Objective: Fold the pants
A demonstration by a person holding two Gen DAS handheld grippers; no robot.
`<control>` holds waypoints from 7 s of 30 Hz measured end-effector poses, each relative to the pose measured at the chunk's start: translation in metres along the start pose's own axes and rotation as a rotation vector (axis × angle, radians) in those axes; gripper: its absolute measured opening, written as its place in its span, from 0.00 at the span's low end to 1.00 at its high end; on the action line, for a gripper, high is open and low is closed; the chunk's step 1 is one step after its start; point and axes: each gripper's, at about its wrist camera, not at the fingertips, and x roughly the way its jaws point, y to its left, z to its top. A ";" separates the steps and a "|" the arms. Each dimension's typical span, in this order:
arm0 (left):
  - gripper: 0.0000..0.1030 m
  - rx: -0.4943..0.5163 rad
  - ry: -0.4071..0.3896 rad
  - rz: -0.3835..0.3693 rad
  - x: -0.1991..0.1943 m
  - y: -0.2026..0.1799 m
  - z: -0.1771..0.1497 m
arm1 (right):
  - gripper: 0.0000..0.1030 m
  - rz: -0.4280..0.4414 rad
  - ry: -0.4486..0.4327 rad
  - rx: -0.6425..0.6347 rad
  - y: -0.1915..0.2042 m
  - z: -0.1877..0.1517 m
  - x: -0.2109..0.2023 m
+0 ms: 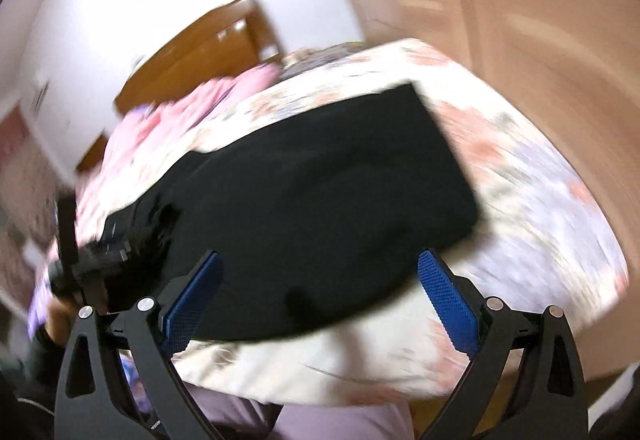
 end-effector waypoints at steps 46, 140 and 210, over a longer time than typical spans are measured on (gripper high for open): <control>0.98 0.424 0.244 -0.486 -0.021 -0.231 0.187 | 0.33 -0.248 -0.271 -0.443 0.089 0.001 0.015; 0.50 -0.559 0.003 -0.196 -0.050 0.286 -0.034 | 0.33 0.435 0.308 -0.422 0.266 0.101 0.262; 0.99 -0.213 -0.076 0.042 -0.067 0.142 -0.061 | 0.96 0.366 0.375 -0.910 0.270 -0.050 0.102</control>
